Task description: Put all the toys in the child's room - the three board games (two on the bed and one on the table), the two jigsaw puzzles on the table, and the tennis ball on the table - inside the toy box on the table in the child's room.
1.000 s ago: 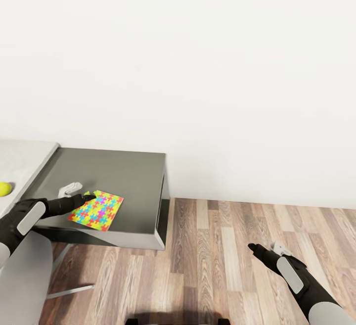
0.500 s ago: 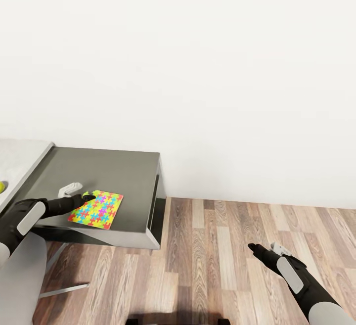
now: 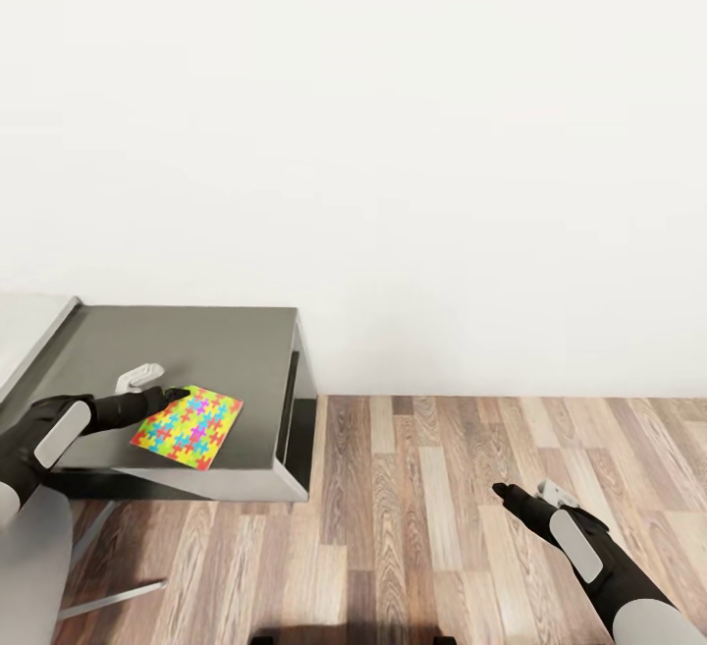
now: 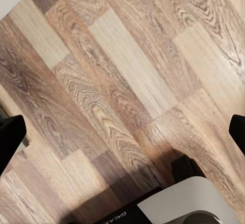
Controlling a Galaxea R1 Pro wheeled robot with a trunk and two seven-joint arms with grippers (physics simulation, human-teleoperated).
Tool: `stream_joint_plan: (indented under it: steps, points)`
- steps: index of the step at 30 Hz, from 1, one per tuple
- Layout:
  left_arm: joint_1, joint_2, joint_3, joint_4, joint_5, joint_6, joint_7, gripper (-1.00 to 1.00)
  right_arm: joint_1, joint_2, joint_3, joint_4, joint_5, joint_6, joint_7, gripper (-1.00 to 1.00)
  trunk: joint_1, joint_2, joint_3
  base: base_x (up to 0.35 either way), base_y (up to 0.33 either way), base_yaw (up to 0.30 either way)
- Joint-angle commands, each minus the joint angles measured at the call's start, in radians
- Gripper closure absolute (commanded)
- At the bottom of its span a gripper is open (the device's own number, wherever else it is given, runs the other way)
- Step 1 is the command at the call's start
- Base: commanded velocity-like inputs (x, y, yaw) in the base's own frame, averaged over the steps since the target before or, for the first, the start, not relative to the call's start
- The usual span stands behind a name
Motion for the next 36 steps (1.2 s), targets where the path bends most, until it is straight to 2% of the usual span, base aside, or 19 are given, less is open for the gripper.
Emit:
stream_joint_plan:
  steps: [1,21,29,36]
  points:
    - [-0.001,0.001,-0.004,0.000,0.004,0.002,-0.001,-1.00,0.000,0.000,0.000,-0.002,-0.010,0.005,-0.007,-1.00,0.001,-0.002,-0.001,0.000,0.000,-0.045]
    - [-0.001,0.001,-0.004,0.000,0.004,0.002,-0.001,-1.00,0.000,0.000,0.000,-0.002,-0.010,0.005,-0.007,-1.00,0.001,-0.002,-0.001,0.000,0.000,-0.005]
    - [-0.001,0.001,-0.004,0.000,0.004,0.002,-0.002,-1.00,0.000,0.002,0.000,-0.002,-0.010,0.005,-0.007,-1.00,0.001,-0.002,0.005,0.000,0.000,-0.173]
    - [-0.001,0.001,-0.004,0.000,0.004,0.002,-0.002,-1.00,0.000,0.009,0.000,-0.002,-0.010,0.005,-0.007,-1.00,0.001,-0.002,0.007,-0.040,0.000,-0.030]
